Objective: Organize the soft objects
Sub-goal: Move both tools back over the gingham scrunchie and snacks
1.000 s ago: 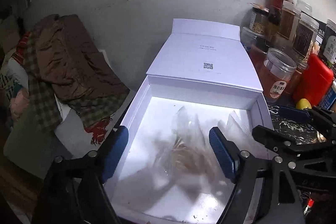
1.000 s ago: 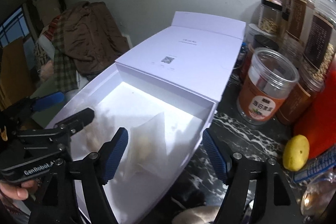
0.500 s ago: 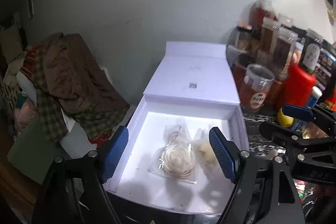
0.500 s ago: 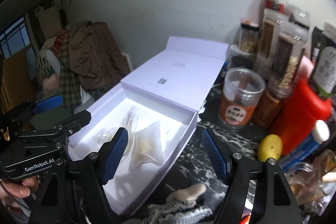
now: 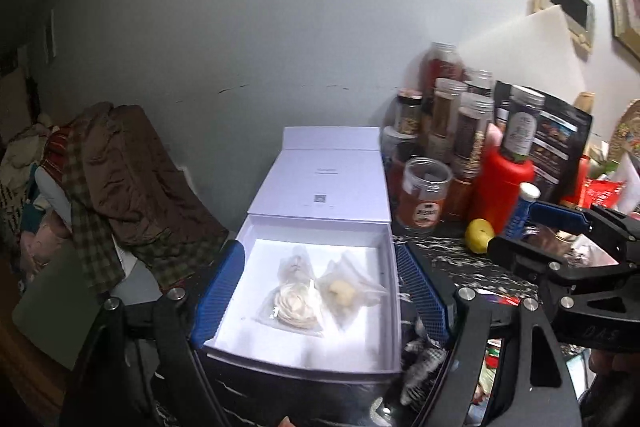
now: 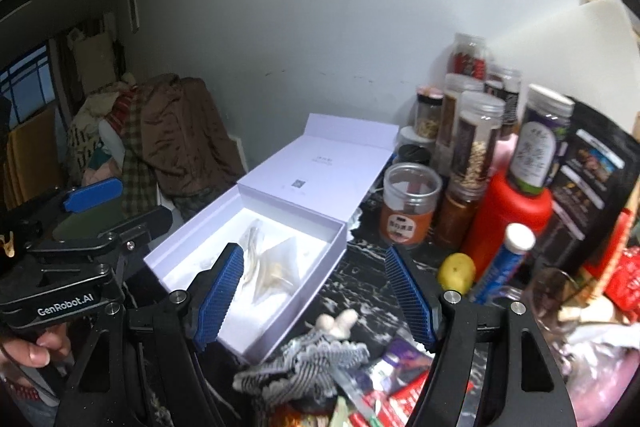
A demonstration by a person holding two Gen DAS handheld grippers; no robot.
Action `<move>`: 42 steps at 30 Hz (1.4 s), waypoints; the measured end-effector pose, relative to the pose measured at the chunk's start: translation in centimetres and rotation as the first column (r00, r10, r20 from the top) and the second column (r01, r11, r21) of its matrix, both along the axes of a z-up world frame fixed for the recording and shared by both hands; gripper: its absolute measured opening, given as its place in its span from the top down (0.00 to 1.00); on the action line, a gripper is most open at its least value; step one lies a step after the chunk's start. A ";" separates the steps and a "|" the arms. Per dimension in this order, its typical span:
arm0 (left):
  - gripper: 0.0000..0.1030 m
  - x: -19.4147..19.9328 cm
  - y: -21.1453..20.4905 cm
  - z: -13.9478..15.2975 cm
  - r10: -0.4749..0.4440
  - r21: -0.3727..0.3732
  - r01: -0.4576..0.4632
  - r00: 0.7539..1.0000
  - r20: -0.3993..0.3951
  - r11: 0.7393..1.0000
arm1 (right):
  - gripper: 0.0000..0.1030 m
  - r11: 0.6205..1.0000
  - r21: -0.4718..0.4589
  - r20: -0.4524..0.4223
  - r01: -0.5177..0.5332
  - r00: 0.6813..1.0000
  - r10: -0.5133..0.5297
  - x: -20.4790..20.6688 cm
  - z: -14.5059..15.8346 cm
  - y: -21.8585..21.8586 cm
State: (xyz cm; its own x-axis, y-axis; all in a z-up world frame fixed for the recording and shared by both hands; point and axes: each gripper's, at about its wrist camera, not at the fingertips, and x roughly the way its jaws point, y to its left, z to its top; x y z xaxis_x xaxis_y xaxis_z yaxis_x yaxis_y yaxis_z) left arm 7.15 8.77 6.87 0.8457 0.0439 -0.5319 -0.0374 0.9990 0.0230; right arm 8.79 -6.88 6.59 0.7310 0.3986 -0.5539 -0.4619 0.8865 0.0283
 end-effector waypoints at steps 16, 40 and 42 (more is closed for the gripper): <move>0.23 -6.2 -3.7 0.9 -0.128 -0.014 0.128 0.992 0.024 0.992 | 0.25 0.998 0.016 0.069 0.059 0.996 -0.060 -8.4 0.6 -3.9; 0.23 -9.3 -6.7 -4.7 -0.216 -0.108 0.205 0.972 -0.097 0.973 | 0.25 0.969 0.027 -0.040 0.246 0.969 -0.245 -13.3 -4.5 -10.6; 0.23 -9.2 -7.1 -5.7 -0.222 -0.112 0.209 0.967 -0.124 0.971 | 0.25 0.965 0.031 -0.066 0.259 0.964 -0.257 -13.3 -5.5 -11.2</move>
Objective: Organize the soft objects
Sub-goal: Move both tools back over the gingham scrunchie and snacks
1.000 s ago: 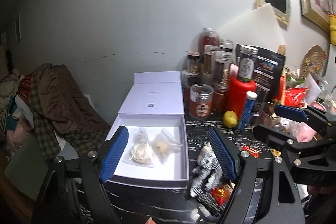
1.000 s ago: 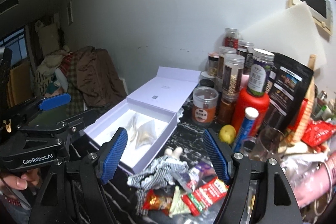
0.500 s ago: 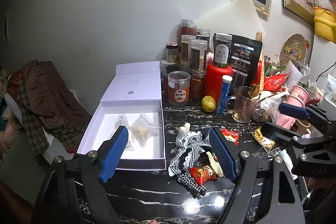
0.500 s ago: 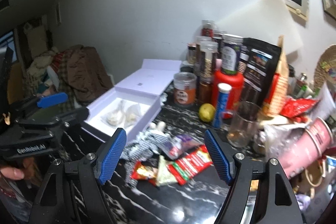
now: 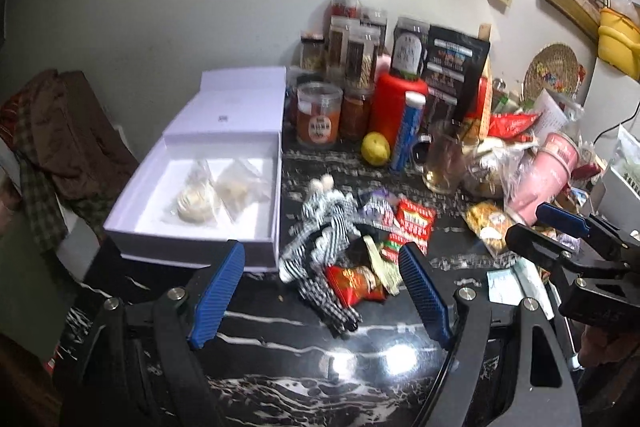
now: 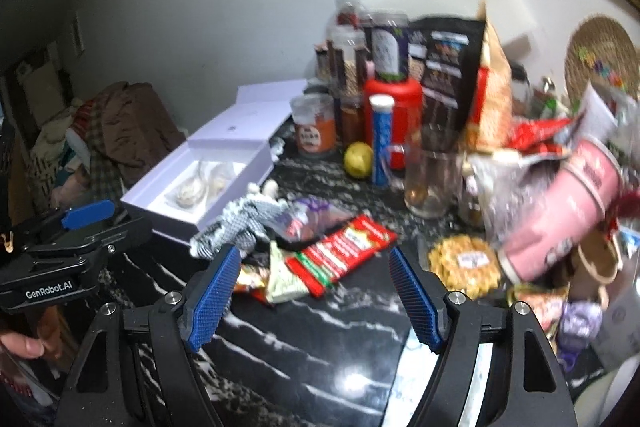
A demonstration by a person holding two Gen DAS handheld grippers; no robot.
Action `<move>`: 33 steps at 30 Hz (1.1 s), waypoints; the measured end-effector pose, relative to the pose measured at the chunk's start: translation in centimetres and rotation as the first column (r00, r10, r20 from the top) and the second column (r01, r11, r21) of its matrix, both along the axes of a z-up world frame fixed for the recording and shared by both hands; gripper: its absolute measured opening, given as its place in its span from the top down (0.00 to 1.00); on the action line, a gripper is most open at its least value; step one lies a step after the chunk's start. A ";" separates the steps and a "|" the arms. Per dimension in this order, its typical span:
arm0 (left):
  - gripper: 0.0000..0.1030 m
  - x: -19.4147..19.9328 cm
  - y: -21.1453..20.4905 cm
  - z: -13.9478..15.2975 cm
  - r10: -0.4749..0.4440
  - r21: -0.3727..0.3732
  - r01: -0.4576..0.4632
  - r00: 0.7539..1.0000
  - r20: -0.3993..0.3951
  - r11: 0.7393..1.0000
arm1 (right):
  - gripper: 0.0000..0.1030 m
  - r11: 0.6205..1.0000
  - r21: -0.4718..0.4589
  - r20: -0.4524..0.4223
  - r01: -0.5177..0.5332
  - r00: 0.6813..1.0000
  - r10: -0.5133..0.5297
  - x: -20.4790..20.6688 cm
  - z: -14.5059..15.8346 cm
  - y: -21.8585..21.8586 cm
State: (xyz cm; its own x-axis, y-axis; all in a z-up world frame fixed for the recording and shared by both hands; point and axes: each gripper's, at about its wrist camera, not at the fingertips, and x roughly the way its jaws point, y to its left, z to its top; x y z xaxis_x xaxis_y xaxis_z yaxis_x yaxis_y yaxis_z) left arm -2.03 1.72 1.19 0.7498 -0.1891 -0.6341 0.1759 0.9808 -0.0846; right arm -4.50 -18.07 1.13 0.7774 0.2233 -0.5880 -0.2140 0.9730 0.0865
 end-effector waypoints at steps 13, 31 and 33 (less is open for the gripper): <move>0.23 1.3 -1.4 -6.1 -0.039 0.003 0.040 0.989 -0.140 0.999 | 0.25 0.998 0.047 -0.118 0.031 0.993 -0.026 1.1 -5.1 -2.2; 0.23 4.3 -1.0 -11.3 0.005 0.100 0.019 0.972 -0.236 0.995 | 0.25 0.998 0.068 -0.198 0.010 0.980 0.004 3.9 -8.4 -2.1; 0.23 4.3 -0.1 -11.2 0.029 0.110 -0.004 0.972 -0.234 0.994 | 0.25 0.998 0.062 -0.200 0.009 0.980 0.004 4.0 -8.6 -2.0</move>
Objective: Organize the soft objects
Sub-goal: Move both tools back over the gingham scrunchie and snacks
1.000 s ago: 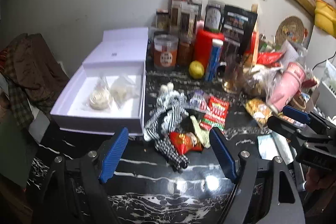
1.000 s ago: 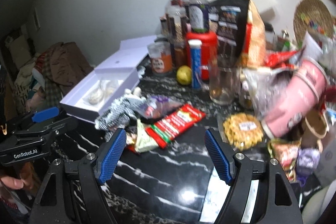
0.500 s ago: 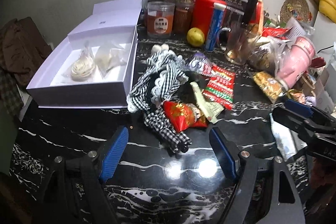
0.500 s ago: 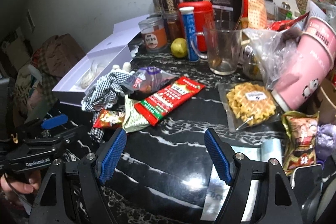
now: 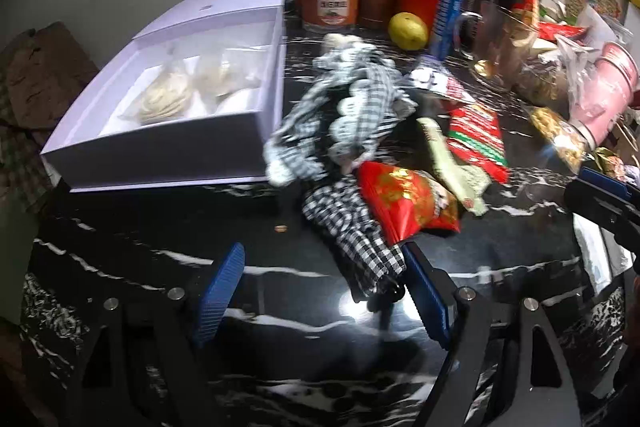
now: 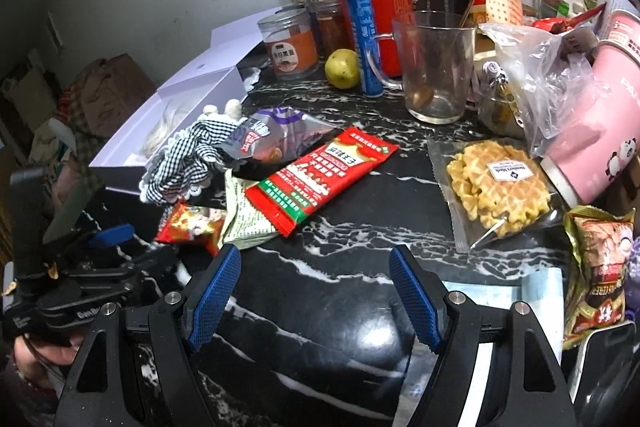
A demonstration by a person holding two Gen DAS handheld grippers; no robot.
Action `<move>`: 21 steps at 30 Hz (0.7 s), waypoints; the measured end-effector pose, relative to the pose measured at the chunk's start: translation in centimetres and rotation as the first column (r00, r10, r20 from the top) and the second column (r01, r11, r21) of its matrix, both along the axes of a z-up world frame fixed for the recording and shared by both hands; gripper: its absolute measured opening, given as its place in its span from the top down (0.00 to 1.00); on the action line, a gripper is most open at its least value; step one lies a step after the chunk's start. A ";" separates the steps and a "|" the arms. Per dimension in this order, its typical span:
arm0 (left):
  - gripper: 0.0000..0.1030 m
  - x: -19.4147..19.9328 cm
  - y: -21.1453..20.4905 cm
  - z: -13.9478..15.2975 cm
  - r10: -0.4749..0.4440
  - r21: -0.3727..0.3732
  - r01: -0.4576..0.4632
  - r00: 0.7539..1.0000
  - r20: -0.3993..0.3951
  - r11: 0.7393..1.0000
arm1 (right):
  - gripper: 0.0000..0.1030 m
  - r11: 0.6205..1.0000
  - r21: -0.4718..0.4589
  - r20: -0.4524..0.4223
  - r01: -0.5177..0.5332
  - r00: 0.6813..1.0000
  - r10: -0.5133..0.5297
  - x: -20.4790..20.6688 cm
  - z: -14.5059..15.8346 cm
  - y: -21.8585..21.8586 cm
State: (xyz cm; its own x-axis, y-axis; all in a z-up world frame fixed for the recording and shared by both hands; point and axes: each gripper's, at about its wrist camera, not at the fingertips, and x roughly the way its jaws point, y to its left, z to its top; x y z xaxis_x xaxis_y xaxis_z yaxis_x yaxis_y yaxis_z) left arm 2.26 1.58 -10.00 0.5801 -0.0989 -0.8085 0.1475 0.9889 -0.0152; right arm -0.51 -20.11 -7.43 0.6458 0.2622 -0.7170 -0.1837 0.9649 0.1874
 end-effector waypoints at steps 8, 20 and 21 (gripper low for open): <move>0.23 -0.7 3.2 0.3 0.080 0.056 -0.080 0.997 0.004 0.995 | 0.25 0.999 0.001 -0.005 -0.039 0.999 0.039 0.2 -0.2 1.1; 0.23 -2.3 6.6 1.8 0.140 0.014 -0.141 0.990 0.032 0.990 | 0.25 0.981 0.016 -0.039 -0.191 0.981 0.191 0.5 -0.4 6.3; 0.23 -2.4 6.8 2.0 0.141 0.005 -0.141 0.989 0.035 0.990 | 0.25 0.976 0.009 -0.040 -0.219 0.975 0.219 0.6 -0.5 7.1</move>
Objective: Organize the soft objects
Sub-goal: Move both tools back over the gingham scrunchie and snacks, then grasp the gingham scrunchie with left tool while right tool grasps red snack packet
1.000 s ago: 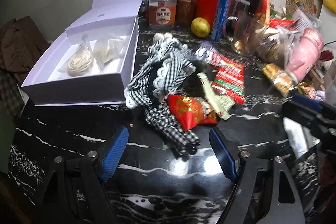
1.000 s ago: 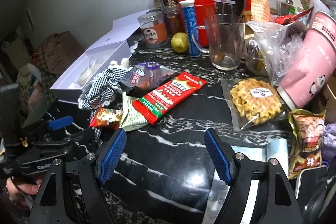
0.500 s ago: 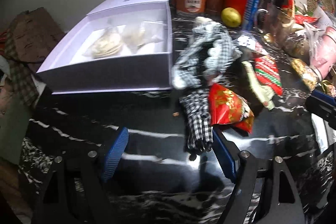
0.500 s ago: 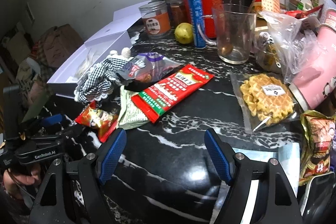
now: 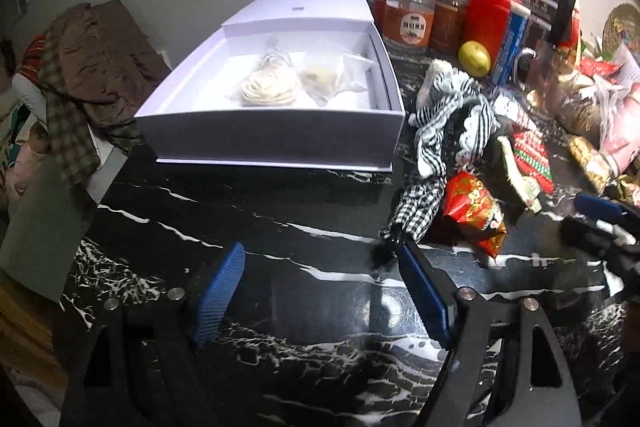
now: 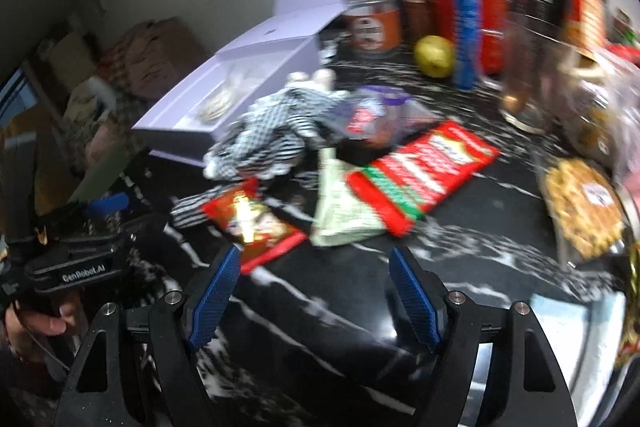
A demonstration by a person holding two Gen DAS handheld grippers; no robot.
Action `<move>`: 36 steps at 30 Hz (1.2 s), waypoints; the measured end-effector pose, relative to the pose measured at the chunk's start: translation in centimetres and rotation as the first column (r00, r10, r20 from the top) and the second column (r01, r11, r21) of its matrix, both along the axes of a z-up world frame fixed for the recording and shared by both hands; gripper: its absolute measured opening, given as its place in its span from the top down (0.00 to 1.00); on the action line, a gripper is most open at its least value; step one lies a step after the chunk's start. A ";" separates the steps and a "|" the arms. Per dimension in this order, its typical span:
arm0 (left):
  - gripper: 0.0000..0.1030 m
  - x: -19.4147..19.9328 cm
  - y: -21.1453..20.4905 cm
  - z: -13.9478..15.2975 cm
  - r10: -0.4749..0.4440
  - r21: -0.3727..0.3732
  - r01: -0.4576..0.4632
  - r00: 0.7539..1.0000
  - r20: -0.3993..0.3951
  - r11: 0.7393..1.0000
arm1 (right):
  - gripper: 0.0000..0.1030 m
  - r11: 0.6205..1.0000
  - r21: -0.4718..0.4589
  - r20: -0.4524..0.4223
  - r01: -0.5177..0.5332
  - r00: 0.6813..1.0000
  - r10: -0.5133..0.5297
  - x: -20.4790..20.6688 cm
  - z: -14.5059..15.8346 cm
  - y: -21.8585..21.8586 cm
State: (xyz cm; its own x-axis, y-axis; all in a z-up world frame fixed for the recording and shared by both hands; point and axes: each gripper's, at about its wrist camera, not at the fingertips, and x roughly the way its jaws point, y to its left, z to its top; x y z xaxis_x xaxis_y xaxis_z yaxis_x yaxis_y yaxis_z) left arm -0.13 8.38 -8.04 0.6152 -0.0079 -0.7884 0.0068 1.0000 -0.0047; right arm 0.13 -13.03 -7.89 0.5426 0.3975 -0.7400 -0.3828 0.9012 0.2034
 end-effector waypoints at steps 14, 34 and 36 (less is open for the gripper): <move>0.23 0.0 2.7 -0.1 0.058 -0.060 -0.058 0.998 0.004 0.997 | 0.42 0.979 -0.026 -0.013 -0.201 0.980 0.201 3.7 -2.7 6.6; 0.23 4.6 -5.7 -2.2 -0.220 -0.074 0.219 0.975 -0.006 0.973 | 0.71 0.996 0.052 -0.040 -0.073 0.996 0.075 -1.8 -1.8 -0.3; 0.32 5.0 -5.9 -2.5 -0.223 -0.088 0.222 0.975 0.006 0.971 | 0.71 0.997 0.054 -0.044 -0.051 0.998 0.054 -1.7 -1.9 -1.0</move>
State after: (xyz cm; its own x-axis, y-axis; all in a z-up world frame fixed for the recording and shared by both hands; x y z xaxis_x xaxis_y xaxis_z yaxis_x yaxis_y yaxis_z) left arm 4.85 2.47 -10.51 0.5874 -0.2136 -0.7806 0.2291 0.9690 -0.0928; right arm -1.55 -14.02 -9.75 0.4861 0.4635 -0.7408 -0.4186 0.8677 0.2682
